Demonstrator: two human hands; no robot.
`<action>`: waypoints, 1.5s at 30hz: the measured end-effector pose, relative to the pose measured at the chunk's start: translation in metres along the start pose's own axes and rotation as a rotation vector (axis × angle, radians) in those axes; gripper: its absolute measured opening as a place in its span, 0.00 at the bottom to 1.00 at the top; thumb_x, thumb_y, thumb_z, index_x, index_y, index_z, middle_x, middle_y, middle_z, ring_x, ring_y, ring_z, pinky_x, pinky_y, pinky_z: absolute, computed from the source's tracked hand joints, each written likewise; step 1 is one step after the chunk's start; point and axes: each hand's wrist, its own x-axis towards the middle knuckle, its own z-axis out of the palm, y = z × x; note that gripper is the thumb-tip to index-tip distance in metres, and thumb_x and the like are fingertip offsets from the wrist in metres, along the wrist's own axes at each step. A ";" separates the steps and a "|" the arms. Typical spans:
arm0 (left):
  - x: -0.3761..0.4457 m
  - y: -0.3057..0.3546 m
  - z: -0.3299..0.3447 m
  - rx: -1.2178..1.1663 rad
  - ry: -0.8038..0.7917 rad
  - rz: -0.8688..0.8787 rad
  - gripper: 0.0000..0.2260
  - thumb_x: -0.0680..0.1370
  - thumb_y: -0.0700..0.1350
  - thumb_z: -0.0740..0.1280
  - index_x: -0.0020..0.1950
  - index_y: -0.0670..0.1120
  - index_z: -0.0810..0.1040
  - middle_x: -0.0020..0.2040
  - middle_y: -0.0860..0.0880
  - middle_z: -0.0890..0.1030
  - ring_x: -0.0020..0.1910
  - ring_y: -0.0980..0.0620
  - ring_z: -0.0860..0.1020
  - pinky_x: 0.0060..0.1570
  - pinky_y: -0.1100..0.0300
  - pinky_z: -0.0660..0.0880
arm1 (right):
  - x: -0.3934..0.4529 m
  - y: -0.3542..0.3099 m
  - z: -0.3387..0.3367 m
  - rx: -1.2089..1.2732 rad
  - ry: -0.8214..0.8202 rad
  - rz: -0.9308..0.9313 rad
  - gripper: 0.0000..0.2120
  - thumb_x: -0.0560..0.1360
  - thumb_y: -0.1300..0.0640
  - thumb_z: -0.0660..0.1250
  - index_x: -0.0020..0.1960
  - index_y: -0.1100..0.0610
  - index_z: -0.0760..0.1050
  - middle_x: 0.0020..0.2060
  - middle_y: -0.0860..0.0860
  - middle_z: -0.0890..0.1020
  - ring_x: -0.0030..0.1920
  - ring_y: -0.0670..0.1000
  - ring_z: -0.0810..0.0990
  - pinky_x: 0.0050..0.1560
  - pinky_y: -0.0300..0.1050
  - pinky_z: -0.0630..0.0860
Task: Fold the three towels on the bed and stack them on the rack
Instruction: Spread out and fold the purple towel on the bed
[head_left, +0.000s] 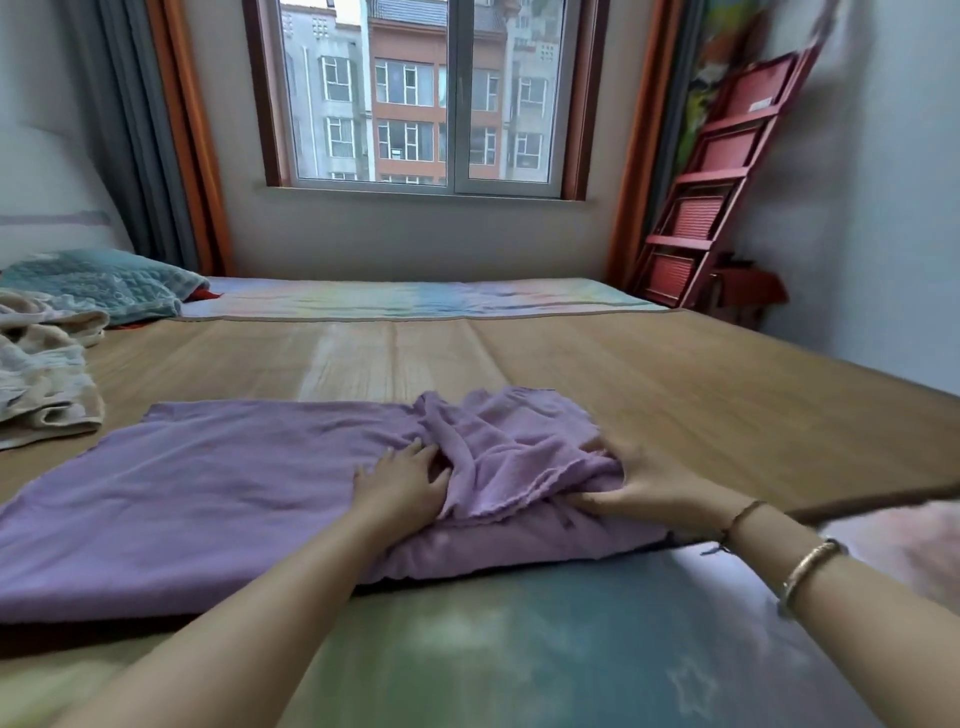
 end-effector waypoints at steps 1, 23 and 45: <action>0.002 -0.001 0.001 0.005 -0.034 -0.015 0.23 0.79 0.62 0.51 0.74 0.61 0.61 0.77 0.58 0.60 0.75 0.46 0.61 0.69 0.37 0.55 | -0.001 0.005 0.004 0.040 0.015 -0.006 0.23 0.62 0.36 0.72 0.48 0.52 0.76 0.42 0.42 0.79 0.45 0.41 0.77 0.50 0.46 0.75; 0.048 0.023 0.000 0.081 0.066 0.110 0.26 0.76 0.56 0.54 0.75 0.58 0.61 0.79 0.51 0.54 0.73 0.42 0.63 0.70 0.46 0.62 | 0.024 0.021 0.003 0.318 0.088 -0.010 0.10 0.71 0.61 0.65 0.52 0.56 0.75 0.44 0.50 0.82 0.45 0.49 0.80 0.49 0.46 0.77; 0.035 -0.010 -0.008 -0.007 0.017 -0.012 0.38 0.67 0.71 0.51 0.74 0.56 0.65 0.76 0.53 0.63 0.73 0.48 0.65 0.68 0.40 0.64 | -0.013 0.046 -0.023 1.008 -0.126 0.674 0.16 0.76 0.48 0.67 0.34 0.55 0.72 0.26 0.52 0.69 0.24 0.48 0.69 0.26 0.37 0.68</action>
